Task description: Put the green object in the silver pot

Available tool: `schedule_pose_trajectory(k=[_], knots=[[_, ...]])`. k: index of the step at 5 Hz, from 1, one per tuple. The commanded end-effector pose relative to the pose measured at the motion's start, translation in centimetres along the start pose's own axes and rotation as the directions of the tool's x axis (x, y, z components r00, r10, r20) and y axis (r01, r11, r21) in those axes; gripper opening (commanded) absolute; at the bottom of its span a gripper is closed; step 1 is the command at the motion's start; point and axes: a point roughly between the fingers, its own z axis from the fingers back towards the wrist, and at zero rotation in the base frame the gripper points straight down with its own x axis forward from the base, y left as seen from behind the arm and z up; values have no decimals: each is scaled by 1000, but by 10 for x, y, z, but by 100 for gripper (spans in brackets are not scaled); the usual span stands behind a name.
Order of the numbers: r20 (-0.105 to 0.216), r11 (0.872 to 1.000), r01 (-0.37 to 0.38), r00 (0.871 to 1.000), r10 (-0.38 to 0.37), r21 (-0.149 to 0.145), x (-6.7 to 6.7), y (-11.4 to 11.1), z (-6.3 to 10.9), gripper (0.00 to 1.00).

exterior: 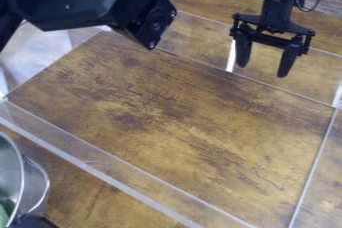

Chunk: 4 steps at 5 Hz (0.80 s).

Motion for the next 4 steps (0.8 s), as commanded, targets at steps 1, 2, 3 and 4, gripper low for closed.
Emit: schedule_pose_trajectory(k=[1, 2, 3, 4], knots=[[63, 1000, 2, 998, 0, -23, 2, -3, 29, 100], [54, 1000, -8, 999, 10, -27, 5, 0, 25, 100], [47, 999, -18, 999, 20, -32, 7, 3, 22, 100], [38, 999, -27, 999, 29, -35, 8, 5, 18, 100]])
